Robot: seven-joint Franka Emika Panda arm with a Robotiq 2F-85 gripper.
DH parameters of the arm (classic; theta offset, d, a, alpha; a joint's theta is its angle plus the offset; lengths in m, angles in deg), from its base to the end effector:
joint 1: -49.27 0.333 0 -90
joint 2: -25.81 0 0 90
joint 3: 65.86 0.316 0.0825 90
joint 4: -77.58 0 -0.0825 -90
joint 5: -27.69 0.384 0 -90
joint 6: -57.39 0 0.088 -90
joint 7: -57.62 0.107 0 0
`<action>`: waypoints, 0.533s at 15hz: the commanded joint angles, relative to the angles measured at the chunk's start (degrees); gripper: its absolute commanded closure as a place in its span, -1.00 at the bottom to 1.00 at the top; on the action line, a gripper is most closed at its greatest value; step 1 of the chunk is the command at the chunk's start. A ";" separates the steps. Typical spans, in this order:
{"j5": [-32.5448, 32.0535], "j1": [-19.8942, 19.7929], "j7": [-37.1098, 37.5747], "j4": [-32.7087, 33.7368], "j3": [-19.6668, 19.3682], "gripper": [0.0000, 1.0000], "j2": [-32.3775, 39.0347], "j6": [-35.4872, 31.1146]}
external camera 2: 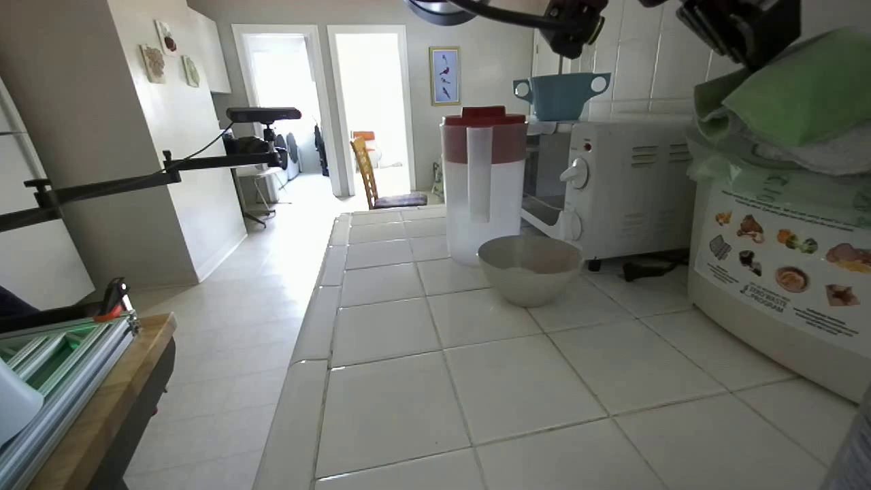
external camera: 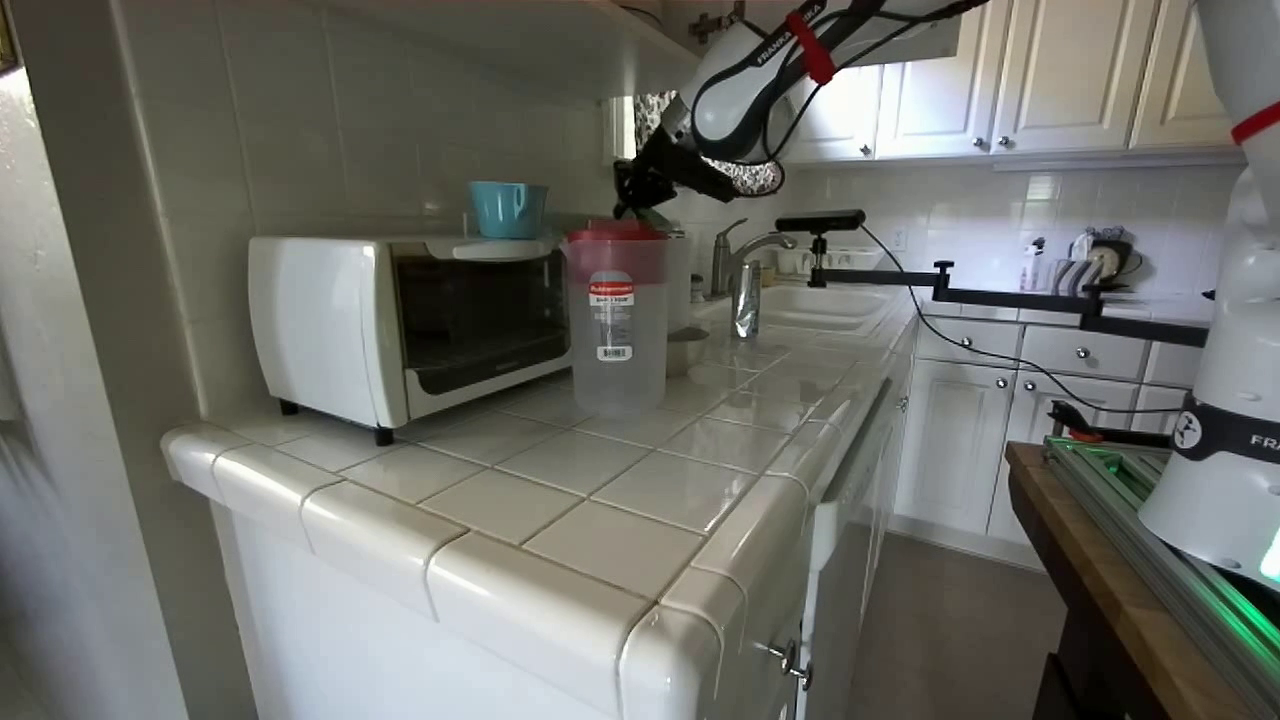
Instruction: Use the green cloth to wipe the machine on the right side of the microwave
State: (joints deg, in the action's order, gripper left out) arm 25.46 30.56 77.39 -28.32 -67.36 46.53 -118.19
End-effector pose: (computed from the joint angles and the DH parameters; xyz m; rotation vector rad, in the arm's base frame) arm 0.6444 -0.2317 0.4326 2.6820 -0.9103 1.2892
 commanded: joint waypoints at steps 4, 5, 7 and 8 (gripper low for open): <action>2.12 1.41 1.20 0.30 -4.86 0.98 0.04 0.01; 2.75 0.96 1.72 0.53 -5.04 0.98 0.31 0.48; 2.56 0.99 2.61 0.49 -6.33 0.98 0.46 0.92; 2.42 1.13 2.73 0.48 -6.69 0.98 0.40 0.97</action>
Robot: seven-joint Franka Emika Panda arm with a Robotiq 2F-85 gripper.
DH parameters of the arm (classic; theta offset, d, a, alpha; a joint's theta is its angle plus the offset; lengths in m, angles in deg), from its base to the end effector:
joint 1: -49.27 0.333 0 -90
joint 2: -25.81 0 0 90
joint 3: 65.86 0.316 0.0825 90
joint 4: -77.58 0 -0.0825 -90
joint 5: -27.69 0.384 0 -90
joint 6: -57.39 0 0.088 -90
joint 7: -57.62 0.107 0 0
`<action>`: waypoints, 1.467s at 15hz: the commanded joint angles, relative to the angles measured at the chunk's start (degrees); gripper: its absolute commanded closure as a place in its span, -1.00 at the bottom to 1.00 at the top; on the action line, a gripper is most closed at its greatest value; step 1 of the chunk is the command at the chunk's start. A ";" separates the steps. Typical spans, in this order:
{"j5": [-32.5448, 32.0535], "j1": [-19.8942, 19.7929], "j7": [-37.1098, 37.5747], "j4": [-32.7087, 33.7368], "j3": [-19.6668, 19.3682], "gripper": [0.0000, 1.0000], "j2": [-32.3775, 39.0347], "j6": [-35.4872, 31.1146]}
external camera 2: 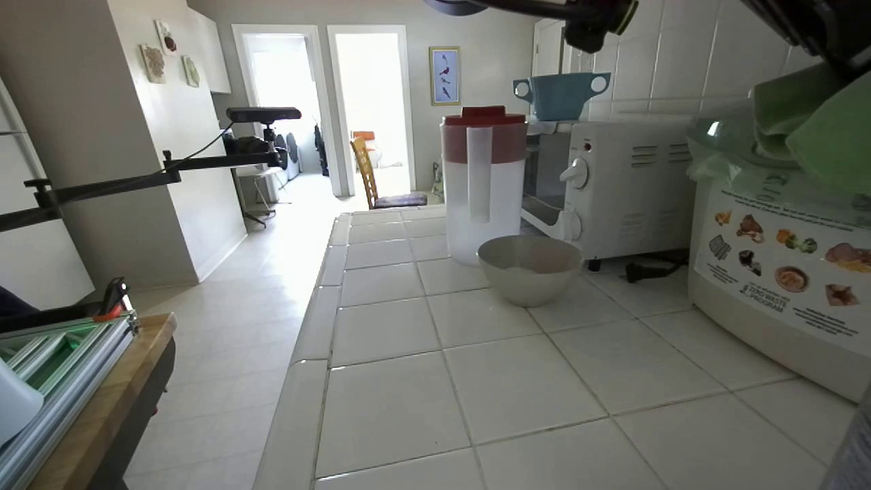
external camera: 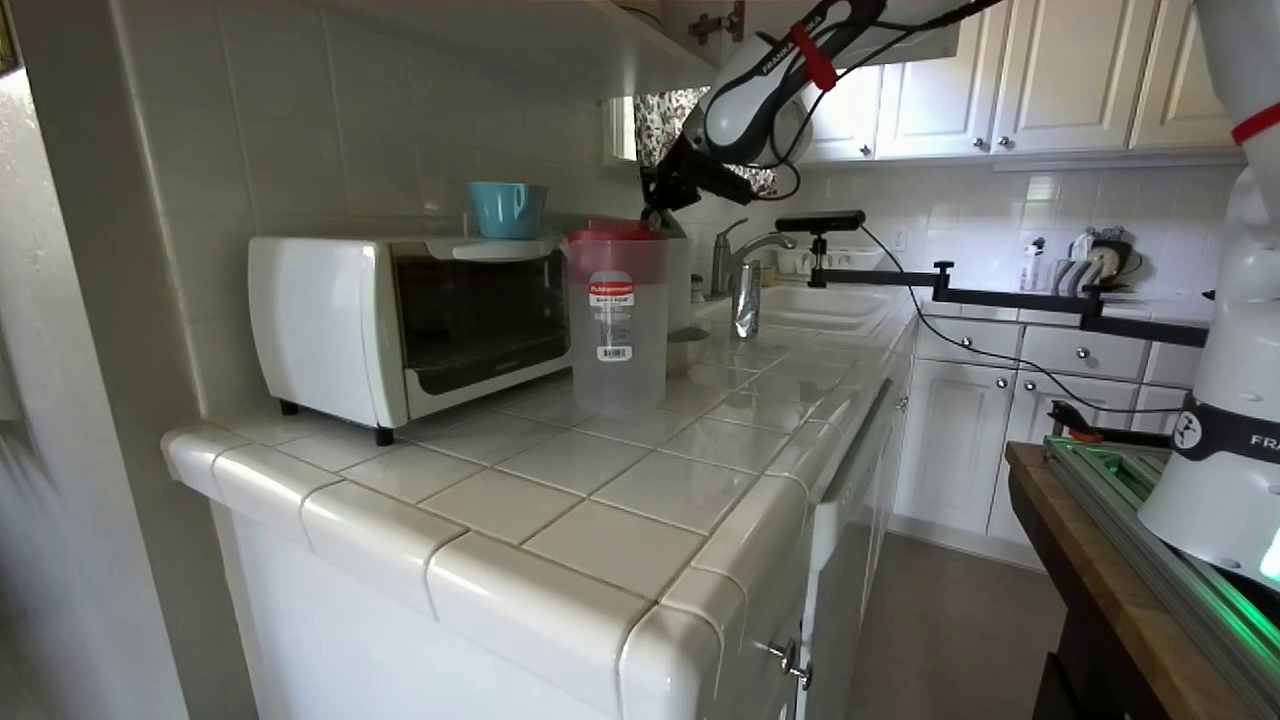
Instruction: Use the green cloth to wipe the machine on the right side of the microwave
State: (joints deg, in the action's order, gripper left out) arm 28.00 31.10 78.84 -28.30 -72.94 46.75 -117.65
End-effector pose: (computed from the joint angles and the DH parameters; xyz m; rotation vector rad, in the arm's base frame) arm 0.6235 -0.2837 0.4306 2.5938 -1.0789 1.2592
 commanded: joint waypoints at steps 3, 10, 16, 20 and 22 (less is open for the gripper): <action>-1.09 1.85 0.95 0.12 -1.60 0.98 -0.20 -0.24; -3.41 5.47 -2.19 -1.79 1.81 0.98 -1.34 -0.71; -0.03 7.49 -6.16 -1.94 1.70 0.98 -1.34 -0.59; 2.62 6.58 -6.03 -1.46 -0.78 0.98 -1.77 -0.50; 1.05 4.79 -3.31 -1.46 -1.29 0.98 -2.05 -0.44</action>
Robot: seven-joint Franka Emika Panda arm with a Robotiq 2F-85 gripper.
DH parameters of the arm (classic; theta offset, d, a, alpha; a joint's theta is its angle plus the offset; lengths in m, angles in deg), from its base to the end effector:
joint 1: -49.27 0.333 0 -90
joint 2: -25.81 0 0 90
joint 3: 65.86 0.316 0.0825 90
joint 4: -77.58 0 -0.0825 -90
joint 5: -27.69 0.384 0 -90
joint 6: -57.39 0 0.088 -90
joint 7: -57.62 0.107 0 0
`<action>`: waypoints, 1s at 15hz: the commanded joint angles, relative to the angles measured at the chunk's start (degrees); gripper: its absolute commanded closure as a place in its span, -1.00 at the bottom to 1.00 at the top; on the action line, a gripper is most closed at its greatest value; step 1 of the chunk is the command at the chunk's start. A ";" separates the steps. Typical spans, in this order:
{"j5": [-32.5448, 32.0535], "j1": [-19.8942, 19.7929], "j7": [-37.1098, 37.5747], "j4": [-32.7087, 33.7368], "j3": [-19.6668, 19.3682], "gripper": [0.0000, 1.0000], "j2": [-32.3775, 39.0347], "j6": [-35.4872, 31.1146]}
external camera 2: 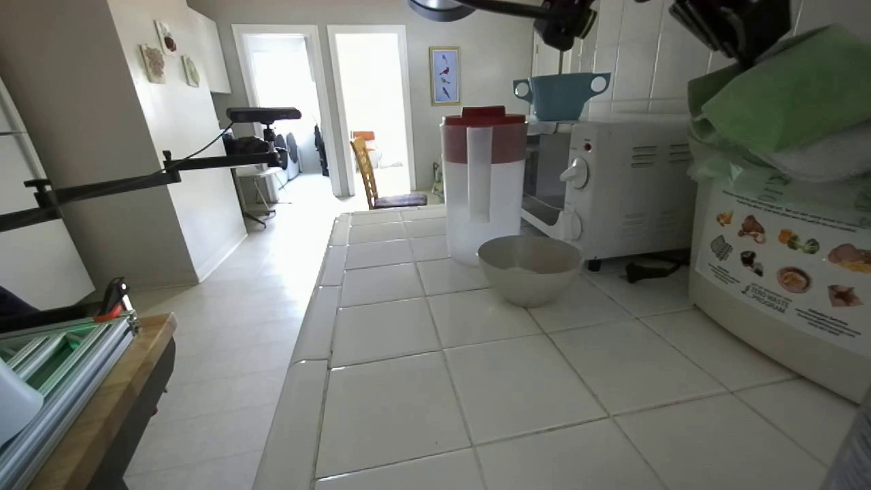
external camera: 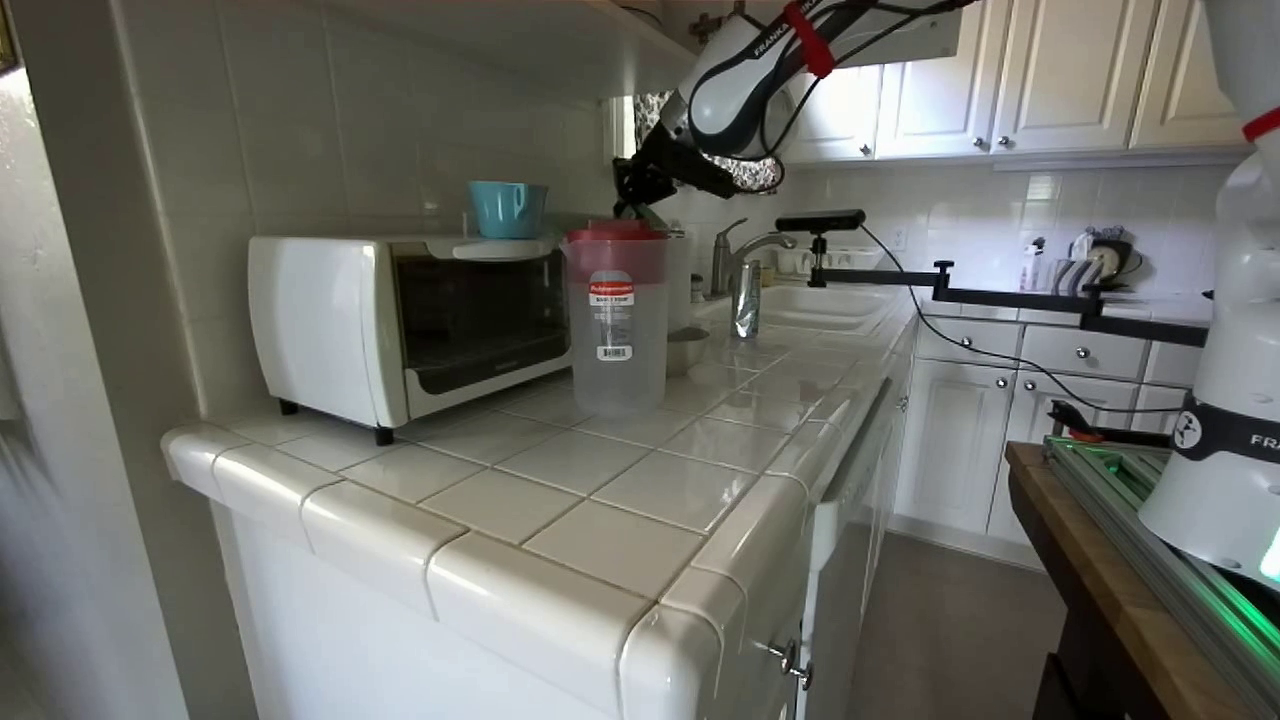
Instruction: Use the green cloth to wipe the machine on the right side of the microwave
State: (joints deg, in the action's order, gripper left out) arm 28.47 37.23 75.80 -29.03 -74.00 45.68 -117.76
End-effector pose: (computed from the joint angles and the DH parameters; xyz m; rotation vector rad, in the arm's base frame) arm 0.6424 -0.2258 0.4377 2.6682 -0.9025 1.2788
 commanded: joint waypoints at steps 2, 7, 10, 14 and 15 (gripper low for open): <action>0.59 -2.02 0.44 -0.57 -1.44 0.98 -0.86 -0.16; 0.46 -2.98 2.15 -0.11 -3.27 0.98 -0.28 0.76; -0.35 -2.22 1.75 -0.60 -2.82 0.98 -0.43 0.31; -1.23 -0.47 -0.01 -1.75 -0.27 0.98 -1.06 -0.28; -1.40 -0.05 -0.58 -2.33 0.68 0.98 -1.38 -0.35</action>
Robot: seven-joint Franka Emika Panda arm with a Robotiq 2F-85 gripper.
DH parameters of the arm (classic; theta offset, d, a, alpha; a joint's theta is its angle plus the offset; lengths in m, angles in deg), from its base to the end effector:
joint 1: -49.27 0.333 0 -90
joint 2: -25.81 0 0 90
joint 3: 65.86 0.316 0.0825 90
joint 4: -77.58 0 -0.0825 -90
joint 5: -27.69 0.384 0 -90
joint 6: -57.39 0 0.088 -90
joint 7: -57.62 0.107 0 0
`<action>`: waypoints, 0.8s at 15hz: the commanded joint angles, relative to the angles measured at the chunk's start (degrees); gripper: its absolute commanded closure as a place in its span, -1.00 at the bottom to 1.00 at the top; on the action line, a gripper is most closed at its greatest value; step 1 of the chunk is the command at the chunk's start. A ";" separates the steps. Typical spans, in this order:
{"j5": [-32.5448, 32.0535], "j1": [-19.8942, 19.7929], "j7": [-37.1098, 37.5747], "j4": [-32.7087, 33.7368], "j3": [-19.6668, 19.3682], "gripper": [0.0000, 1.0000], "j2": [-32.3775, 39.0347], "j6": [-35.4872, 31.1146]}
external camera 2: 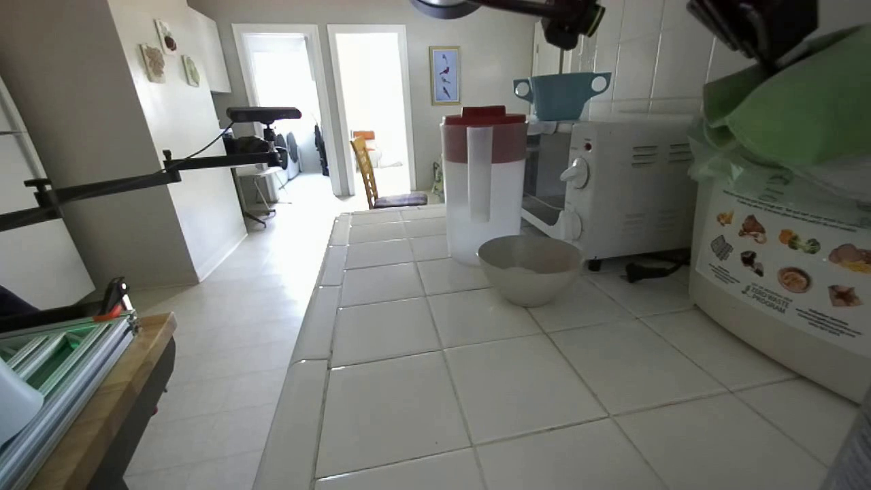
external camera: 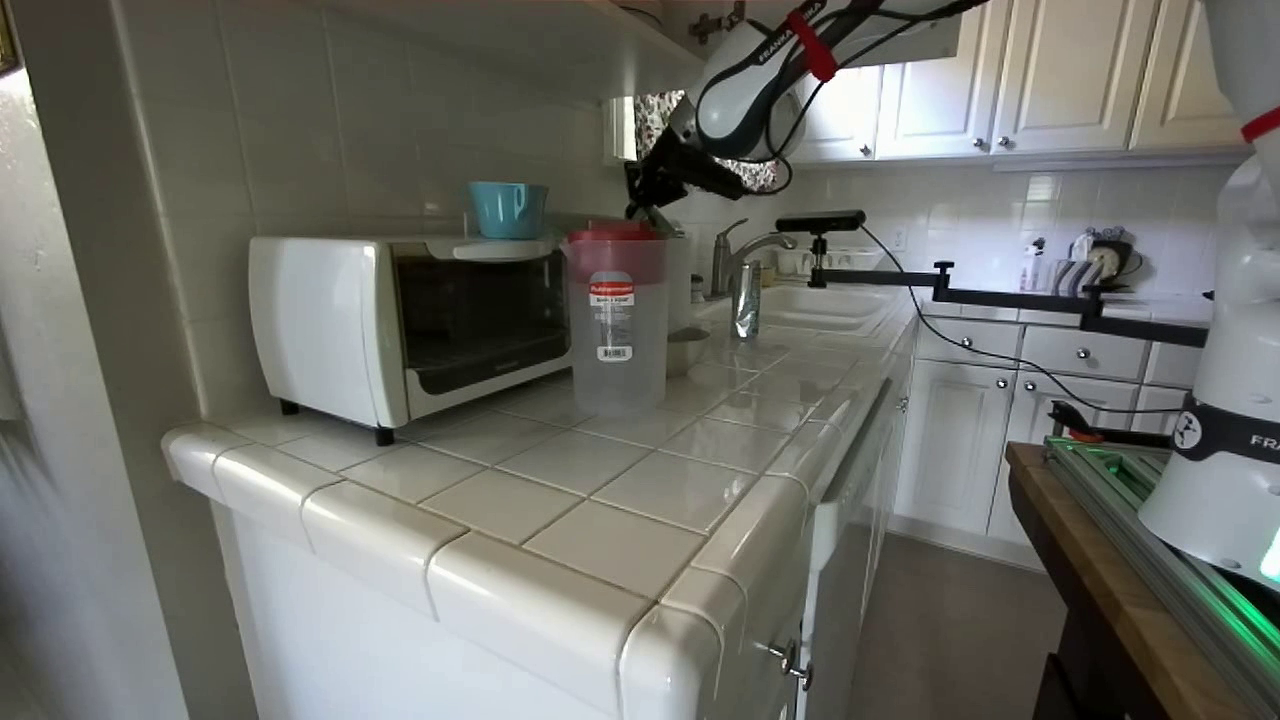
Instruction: Use the green cloth to wipe the machine on the right side of the microwave
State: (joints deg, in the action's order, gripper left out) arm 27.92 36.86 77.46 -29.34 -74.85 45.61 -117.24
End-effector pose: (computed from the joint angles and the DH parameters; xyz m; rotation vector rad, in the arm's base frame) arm 0.6370 -0.2375 0.4350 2.6531 -0.9547 1.2587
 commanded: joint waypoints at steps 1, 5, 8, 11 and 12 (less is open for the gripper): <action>-1.17 0.69 -2.87 -2.64 2.38 0.98 -1.56 -0.92; 1.19 3.74 -7.53 -3.94 2.63 0.98 -1.99 -0.80; 2.13 3.32 -7.30 -3.48 1.77 0.98 -2.00 -0.75; 1.15 1.40 -4.54 -2.81 0.33 0.98 -2.43 -0.55; 1.41 0.76 -4.17 -2.56 -0.43 0.98 -2.52 -0.56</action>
State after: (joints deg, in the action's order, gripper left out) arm 28.65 39.11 73.49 -31.53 -74.79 44.10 -117.37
